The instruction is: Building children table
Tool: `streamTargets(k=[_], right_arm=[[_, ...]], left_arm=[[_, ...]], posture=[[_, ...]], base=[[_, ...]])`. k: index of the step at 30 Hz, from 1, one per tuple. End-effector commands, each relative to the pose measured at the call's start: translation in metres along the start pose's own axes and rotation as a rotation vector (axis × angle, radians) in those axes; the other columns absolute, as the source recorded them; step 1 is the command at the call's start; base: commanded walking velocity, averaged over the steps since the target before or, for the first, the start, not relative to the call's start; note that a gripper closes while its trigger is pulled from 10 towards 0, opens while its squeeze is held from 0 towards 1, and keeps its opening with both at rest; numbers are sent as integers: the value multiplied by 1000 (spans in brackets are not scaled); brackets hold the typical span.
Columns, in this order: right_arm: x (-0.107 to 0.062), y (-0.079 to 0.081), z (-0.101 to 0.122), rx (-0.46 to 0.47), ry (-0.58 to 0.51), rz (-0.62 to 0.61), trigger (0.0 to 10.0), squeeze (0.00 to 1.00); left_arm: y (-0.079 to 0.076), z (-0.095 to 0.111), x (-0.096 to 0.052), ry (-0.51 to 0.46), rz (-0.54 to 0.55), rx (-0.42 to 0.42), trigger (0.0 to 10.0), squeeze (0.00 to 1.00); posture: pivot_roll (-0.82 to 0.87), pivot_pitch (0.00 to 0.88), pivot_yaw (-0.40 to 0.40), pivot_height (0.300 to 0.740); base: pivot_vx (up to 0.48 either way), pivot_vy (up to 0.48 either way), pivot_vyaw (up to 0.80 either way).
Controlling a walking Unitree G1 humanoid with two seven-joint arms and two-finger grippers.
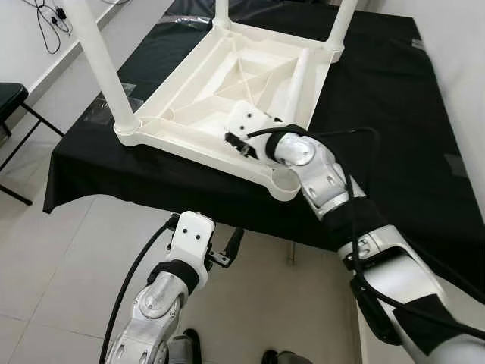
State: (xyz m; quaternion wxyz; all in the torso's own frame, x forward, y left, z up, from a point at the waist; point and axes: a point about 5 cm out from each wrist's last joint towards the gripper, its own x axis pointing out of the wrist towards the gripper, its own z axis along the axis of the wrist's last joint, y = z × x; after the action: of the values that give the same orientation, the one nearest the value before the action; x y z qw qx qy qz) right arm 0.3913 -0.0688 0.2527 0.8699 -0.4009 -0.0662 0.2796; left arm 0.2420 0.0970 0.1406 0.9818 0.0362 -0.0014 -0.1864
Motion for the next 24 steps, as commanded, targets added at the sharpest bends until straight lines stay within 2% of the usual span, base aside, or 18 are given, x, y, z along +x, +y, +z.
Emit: streamTargets(k=[1,2,3,5,6,7,8,9,16,19,22,23,24], right_arm=[[-2,1,-1,-22,-17,6,10000,1000],[-4,2,2,-1,-60,23,10000,996],[-4,3,4,15,-92,36,10000,922],[-8,3,10,101,-171,61,10000,922],[-11,5,14,153,-220,93,10000,706],[-11,5,14,153,-220,93,10000,706],[-13,6,16,185,-254,115,10000,380],[-20,5,26,262,-344,134,10000,0],[-28,3,35,387,-432,85,10000,0],[-31,9,23,375,-387,26,10000,0],[-32,9,22,376,-383,24,10000,0],[-37,18,11,330,-331,16,10000,0],[-40,23,4,325,-302,-4,10000,0]], left_arm=[[-2,-5,-2,24,-1,-13,10000,0],[-1,-5,-2,24,-1,-12,10000,0],[-1,-5,-2,24,-2,-12,10000,0],[-2,-5,-1,23,-3,-9,10000,0],[-2,-4,0,20,-2,-7,10000,0],[-2,-4,0,20,-2,-7,10000,0],[-2,-4,0,17,-2,-6,10000,0],[-1,-4,1,11,7,-9,10000,0],[4,-3,3,2,22,11,10000,0],[9,0,6,-11,35,20,10000,0],[10,0,6,-12,36,21,10000,0],[15,0,7,-16,53,27,10000,0],[18,0,7,-17,62,31,10000,0]], posture=[[52,200,-74,740],[51,199,-74,740],[51,199,-74,740],[50,196,-78,740],[48,193,-81,740],[48,193,-81,740],[48,193,-81,740],[34,191,-83,740],[25,192,-75,740],[22,191,-73,740],[21,191,-72,740],[14,191,-65,740],[11,191,-62,740]], base=[[0,0,0],[0,0,0],[0,0,0],[0,0,0],[0,0,0],[0,0,0],[0,0,0],[0,0,0],[0,0,0],[0,0,0],[0,0,0],[0,0,0],[0,0,0]])
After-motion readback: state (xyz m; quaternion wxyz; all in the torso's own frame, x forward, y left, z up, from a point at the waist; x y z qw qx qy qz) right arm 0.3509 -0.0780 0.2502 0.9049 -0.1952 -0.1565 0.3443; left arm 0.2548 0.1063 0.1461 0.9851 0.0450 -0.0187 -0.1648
